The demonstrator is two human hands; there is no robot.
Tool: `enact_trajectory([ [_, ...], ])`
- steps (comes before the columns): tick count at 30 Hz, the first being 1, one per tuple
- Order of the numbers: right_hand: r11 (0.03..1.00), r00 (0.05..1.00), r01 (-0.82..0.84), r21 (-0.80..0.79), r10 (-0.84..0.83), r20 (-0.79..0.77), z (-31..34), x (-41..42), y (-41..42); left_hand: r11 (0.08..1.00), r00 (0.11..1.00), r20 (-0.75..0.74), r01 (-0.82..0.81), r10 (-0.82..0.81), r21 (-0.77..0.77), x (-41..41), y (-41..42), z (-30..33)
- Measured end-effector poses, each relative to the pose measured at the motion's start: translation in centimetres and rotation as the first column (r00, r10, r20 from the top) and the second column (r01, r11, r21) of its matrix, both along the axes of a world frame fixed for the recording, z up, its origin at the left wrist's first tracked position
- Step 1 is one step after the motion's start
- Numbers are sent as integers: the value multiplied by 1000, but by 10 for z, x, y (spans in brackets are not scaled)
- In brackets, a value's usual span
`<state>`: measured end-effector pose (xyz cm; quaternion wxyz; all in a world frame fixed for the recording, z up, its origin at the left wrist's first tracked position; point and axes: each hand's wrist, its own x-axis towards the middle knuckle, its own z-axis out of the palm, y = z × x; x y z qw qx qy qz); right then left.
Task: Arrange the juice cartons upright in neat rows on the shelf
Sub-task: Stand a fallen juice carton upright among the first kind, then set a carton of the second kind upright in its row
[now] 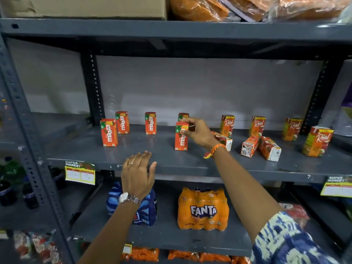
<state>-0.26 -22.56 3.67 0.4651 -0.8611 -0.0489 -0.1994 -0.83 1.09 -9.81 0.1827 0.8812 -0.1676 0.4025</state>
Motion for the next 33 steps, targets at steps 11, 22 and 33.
enact_trajectory([
  [11,815,893,420,-399,-449,22,11,-28,-77,998,999,40,-3,6,-64,-2,-8,1],
  [22,756,820,324,-569,-524,-230,8,-35,-82,979,965,166,205,-205,18,-24,-72,-1],
  [33,757,991,99,646,-18,-131,-7,-76,-98,974,959,184,224,-216,-21,-16,-72,-8],
])
